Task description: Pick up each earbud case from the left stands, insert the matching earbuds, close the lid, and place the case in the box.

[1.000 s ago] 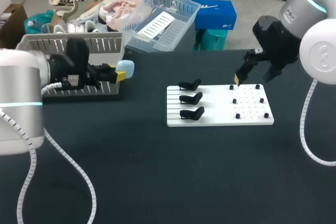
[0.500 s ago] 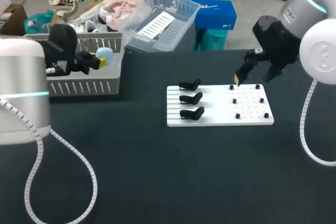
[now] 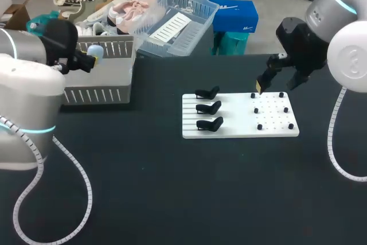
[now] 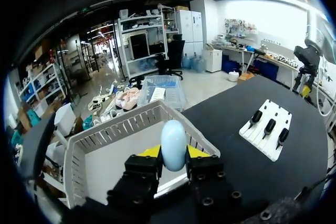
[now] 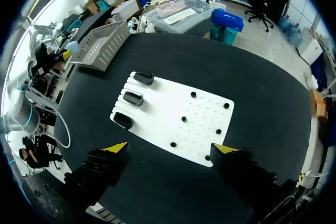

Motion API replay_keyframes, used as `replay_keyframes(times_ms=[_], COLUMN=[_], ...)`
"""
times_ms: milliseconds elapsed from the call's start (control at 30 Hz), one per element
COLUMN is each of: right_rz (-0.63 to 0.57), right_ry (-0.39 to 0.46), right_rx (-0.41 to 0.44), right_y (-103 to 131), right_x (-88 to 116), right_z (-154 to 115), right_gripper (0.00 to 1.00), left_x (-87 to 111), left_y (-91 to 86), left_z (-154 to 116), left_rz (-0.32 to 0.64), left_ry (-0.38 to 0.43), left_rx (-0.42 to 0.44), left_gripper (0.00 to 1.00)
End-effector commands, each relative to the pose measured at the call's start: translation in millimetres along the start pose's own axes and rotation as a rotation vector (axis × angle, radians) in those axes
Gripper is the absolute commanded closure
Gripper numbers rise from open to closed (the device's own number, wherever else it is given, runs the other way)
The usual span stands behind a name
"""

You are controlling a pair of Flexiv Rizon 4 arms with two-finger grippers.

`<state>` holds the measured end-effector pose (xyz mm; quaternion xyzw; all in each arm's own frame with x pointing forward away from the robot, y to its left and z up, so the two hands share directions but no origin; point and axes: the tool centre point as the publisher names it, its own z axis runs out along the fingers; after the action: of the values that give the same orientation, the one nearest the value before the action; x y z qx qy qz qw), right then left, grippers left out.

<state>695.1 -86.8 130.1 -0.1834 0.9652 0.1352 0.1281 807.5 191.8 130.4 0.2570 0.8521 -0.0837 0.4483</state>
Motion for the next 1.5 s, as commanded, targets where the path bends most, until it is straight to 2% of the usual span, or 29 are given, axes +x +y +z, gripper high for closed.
replay_keyframes(times_ms=[33, 433, 467, 500, 533, 600, 633, 700, 833, 933, 1233, 1500], right_rz=[0.000, 0.000, 0.000, 0.000, 0.000, 0.000, 0.000, 0.000, 0.000, 0.000, 0.000, 0.000], right_ry=[-0.004, -0.004, -0.004, -0.004, -0.004, -0.004, -0.004, -0.004, -0.004, -0.004, -0.004, -0.004], right_rx=[0.002, 0.002, 0.002, 0.002, 0.002, 0.002, 0.002, 0.002, 0.002, 0.002, 0.002, 0.002], right_y=[0.2, 0.2, 0.2, 0.2, 0.2, 0.2, 0.2, 0.2, 0.2, 0.2, 0.2, 0.2], right_x=[1.8, 1.8, 1.8, 1.8, 1.8, 1.8, 1.8, 1.8, 1.8, 1.8, 1.8, 1.8], right_z=[-0.5, -0.5, -0.5, -0.5, -0.5, -0.5, -0.5, -0.5, -0.5, -0.5, -0.5, -0.5], right_gripper=[0.00, 0.00, 0.00, 0.00, 0.00, 0.00, 0.00, 0.00, 0.00, 0.00, 0.00, 0.00], left_x=[1.2, 18.7, 19.4, 20.1, 20.4, 21.1, 21.5, 21.8, 22.2, 18.6, 2.5, -11.6], left_y=[4.0, 25.7, 26.7, 27.3, 27.7, 28.3, 28.8, 29.0, 25.6, 16.6, -36.8, -75.0], left_z=[26.8, 63.3, 65.0, 66.8, 68.1, 69.5, 69.9, 70.1, 65.1, 57.9, 35.9, 16.4], left_rz=[-0.005, -0.055, -0.059, -0.060, -0.060, -0.061, -0.062, -0.062, -0.048, -0.044, 0.030, 0.083], left_ry=[0.051, 0.099, 0.100, 0.100, 0.101, 0.101, 0.099, 0.090, 0.058, 0.013, -0.080, -0.136], left_rx=[-0.034, 0.004, 0.008, 0.012, 0.014, 0.021, 0.023, 0.027, 0.045, 0.071, 0.223, 0.330], left_gripper=[1.00, 1.00, 0.73, 0.54, 0.49, 0.18, 0.08, 0.02, 0.00, 0.00, 0.00, 0.00])
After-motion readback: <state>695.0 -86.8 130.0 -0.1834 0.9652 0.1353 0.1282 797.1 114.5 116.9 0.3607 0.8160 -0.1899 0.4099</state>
